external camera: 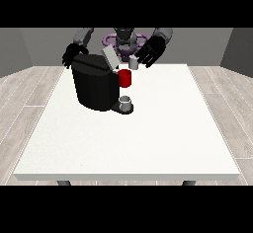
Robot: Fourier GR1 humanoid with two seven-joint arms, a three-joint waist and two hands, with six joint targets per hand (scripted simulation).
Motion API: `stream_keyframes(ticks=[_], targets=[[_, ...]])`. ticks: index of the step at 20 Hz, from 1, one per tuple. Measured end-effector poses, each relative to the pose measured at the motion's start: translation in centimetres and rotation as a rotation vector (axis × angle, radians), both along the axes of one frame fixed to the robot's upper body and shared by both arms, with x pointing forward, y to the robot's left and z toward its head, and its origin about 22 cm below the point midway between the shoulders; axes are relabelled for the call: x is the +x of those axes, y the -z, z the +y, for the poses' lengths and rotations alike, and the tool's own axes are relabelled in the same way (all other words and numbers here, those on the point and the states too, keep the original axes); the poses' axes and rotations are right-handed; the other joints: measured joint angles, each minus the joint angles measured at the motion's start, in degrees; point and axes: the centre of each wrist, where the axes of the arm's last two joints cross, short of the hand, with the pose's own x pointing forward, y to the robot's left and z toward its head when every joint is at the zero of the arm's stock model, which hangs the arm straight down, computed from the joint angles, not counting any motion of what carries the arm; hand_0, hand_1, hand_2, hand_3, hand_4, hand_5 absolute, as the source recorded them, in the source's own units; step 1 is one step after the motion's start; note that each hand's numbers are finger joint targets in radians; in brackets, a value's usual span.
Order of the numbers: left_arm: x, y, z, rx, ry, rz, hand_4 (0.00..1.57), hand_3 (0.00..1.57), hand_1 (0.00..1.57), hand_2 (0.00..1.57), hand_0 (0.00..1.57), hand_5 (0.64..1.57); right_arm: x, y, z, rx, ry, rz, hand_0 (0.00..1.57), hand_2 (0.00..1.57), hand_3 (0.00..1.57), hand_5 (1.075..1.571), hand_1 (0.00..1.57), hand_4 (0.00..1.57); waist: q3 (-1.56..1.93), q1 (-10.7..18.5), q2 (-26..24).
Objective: Insert the coffee pod into the coffee machine and close the lid
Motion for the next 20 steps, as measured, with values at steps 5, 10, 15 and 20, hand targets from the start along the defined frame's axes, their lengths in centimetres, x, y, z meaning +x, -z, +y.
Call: stream_keyframes(ticks=[5, 10, 15, 20], targets=[[0.2, -1.8, -0.4, 0.017, -0.01, -0.027, 0.49, 1.24, 1.28, 1.3, 1.28, 1.571, 0.5, -1.3, 0.1, -0.012, 0.007, -0.03, 0.0, 0.0, 0.0, 1.571, 0.0, 0.46, 0.01, -0.9, 1.58], [0.4, -1.6, -0.8, 0.021, -0.007, -0.029, 0.5, 1.22, 1.28, 1.31, 1.28, 1.571, 0.6, -1.5, -0.3, -0.012, 0.03, -0.057, 0.0, 0.0, 0.0, 1.571, 0.0, 0.48, 0.0, -0.97, 2.86], [0.6, -1.8, -1.8, 0.029, 0.008, -0.016, 0.51, 1.21, 1.23, 1.28, 1.23, 1.571, 0.6, -1.4, -0.1, -0.005, 0.04, -0.048, 0.0, 0.0, 0.0, 1.571, 0.0, 0.53, 0.01, -0.8, 2.87], [0.7, -2.4, -2.0, 0.035, 0.012, -0.026, 0.49, 1.18, 1.18, 1.25, 1.18, 1.571, 0.5, -1.3, -0.1, 0.001, 0.033, -0.049, 0.0, 0.0, 0.0, 1.571, 0.0, 0.52, 0.01, -1.36, 3.42]])
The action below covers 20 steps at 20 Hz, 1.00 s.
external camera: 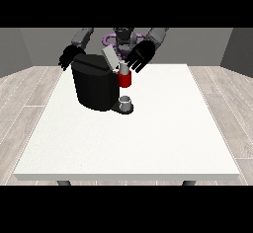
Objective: Insert the coffee pod into the coffee machine and close the lid
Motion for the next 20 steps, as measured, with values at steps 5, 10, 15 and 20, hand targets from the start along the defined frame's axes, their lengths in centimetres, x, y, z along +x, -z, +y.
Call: stream_keyframes(ticks=[5, 10, 15, 20], targets=[[0.0, 1.1, -0.2, 0.007, 0.014, 0.01, 0.51, 1.2, 1.19, 1.27, 1.19, 1.571, 0.0, 0.0, -1.0, 0.011, 0.014, 0.006, 0.0, 0.0, 0.0, 1.571, 0.0, 0.53, -0.01, 0.35, -0.27], [0.1, 0.9, -0.3, 0.009, 0.014, 0.015, 0.49, 1.19, 1.18, 1.25, 1.18, 1.571, -0.2, 0.2, -0.8, 0.015, 0.024, -0.003, 0.0, 0.0, 0.0, 1.571, 0.0, 0.44, 0.0, 0.55, 0.08], [0.1, 1.3, -1.1, 0.017, 0.019, 0.019, 0.48, 1.18, 1.25, 1.28, 1.25, 1.571, -0.1, 0.6, -1.4, 0.021, 0.026, -0.006, 0.0, 0.0, 0.0, 1.571, 0.0, 0.43, 0.05, 1.16, 0.07], [0.2, 1.0, -0.9, 0.01, 0.023, 0.032, 0.47, 1.14, 1.2, 1.24, 1.2, 1.571, 0.2, 0.3, -1.4, 0.025, 0.036, -0.008, 0.0, 0.0, 0.0, 1.571, 0.0, 0.44, 0.06, 1.41, 0.68]])
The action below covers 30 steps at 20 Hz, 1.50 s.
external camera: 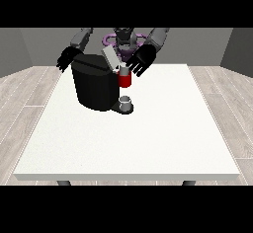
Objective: Insert the coffee pod into the coffee machine and close the lid
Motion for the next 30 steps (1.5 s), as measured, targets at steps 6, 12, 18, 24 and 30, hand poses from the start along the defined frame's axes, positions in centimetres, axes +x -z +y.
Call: stream_keyframes(ticks=[6, 12, 18, 24, 30], targets=[[-0.1, 0.3, 0.8, 0.02, -0.003, 0.009, 0.46, 1.0, 1.13, 1.17, 1.13, 1.571, -0.7, 1.0, -0.3, -0.005, -0.001, 0.016, 0.0, 0.0, 0.0, 1.571, 0.0, 0.4, -0.01, -0.44, -0.26], [-0.1, 0.3, 0.7, 0.04, -0.002, -0.004, 0.37, 0.95, 1.05, 1.12, 1.05, 1.571, -0.4, 0.5, -0.4, -0.006, 0.002, 0.01, 0.0, 0.0, 0.0, 1.571, 0.0, 0.44, -0.02, -0.19, -0.08], [-0.2, 0.4, 1.1, 0.051, 0.003, -0.031, 0.37, 0.9, 1.02, 1.09, 1.02, 1.571, -0.5, -0.1, 0.4, -0.01, 0.001, -0.011, 0.0, 0.0, 0.0, 1.571, 0.0, 0.42, 0.03, -0.4, 0.42], [-0.2, 0.1, 1.2, 0.116, 0.034, -0.027, 0.0, 0.0, 0.0, 0.0, 0.0, 1.571, -0.3, -0.2, 0.3, -0.014, -0.003, -0.018, 0.0, 0.0, 0.0, 1.571, 0.0, 0.41, 0.1, -0.36, 0.88], [-0.3, 0.4, 1.4, 0.166, 0.041, 0.018, 0.0, 0.0, 0.0, 0.0, 0.0, 1.571, -0.6, 0.6, 0.1, -0.011, 0.021, 0.013, 0.0, 0.0, 0.0, 1.571, 0.0, 0.35, 0.03, 0.41, -0.53]])
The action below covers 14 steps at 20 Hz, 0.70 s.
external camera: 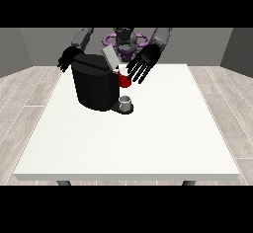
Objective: Insert the coffee pod into the coffee machine and close the lid
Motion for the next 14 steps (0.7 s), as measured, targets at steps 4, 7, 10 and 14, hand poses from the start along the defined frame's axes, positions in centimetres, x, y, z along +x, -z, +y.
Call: stream_keyframes(ticks=[4, 7, 10, 14], targets=[[0.0, -0.4, 0.0, 0.009, 0.001, 0.006, 0.0, 0.0, 0.0, 0.0, 0.0, 1.571, 0.1, 0.2, -0.3, 0.004, 0.009, 0.011, 0.0, 0.0, 0.0, 1.571, 0.0, 0.38, -0.05, 0.41, -0.37], [0.1, 0.2, -0.9, 0.008, 0.0, 0.026, 0.0, 0.0, 0.0, 0.0, 0.0, 1.571, -0.1, 0.9, -0.1, 0.007, 0.015, 0.031, 0.0, 0.0, 0.0, 1.571, 0.0, 0.42, -0.07, 0.96, -1.83], [0.0, 0.9, -1.3, 0.01, 0.009, 0.037, 0.0, 0.0, 0.0, 0.0, 0.0, 1.571, -0.5, 1.9, -0.7, 0.014, 0.033, 0.045, 0.0, 0.0, 0.0, 1.571, 0.0, 0.39, -0.08, 1.95, -3.07], [-0.1, 1.8, -1.9, -0.021, 0.025, 0.063, 0.0, 0.0, 0.0, 0.0, 0.0, 1.571, -0.8, 3.0, -1.6, 0.026, 0.053, 0.065, 0.0, 0.0, 0.0, 1.571, 0.0, 0.41, -0.08, 3.64, -5.21]])
